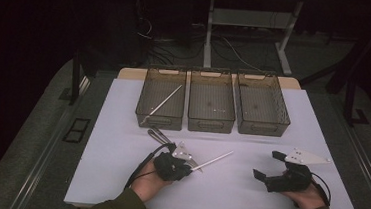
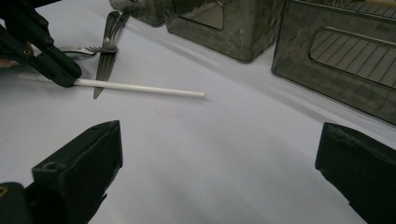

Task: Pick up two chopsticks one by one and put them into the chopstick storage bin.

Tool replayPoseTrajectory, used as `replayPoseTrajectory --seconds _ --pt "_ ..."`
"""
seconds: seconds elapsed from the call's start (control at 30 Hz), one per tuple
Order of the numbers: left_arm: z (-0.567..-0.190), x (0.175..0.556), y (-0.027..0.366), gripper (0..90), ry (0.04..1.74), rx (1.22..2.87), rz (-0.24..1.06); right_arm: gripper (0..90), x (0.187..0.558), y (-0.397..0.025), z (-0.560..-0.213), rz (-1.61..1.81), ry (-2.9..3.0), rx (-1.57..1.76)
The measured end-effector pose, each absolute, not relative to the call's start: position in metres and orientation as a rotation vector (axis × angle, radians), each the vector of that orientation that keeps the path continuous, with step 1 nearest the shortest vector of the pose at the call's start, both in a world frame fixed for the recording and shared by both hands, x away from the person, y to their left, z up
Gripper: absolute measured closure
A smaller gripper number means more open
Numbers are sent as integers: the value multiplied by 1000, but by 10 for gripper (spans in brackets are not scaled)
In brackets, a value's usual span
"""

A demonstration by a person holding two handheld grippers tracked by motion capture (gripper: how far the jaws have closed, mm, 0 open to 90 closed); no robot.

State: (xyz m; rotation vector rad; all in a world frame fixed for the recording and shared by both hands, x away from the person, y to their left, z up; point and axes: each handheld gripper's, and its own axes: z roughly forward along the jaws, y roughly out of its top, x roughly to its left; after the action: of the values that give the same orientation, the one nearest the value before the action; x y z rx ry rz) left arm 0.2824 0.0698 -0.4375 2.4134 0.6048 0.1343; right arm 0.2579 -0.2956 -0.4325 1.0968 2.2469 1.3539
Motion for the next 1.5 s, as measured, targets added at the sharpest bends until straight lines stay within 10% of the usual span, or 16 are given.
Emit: replayPoseTrajectory --seconds 1.5 --pt "-435 286 49 842 543 2352 93 6 258 -295 -432 1354 2249 1089"
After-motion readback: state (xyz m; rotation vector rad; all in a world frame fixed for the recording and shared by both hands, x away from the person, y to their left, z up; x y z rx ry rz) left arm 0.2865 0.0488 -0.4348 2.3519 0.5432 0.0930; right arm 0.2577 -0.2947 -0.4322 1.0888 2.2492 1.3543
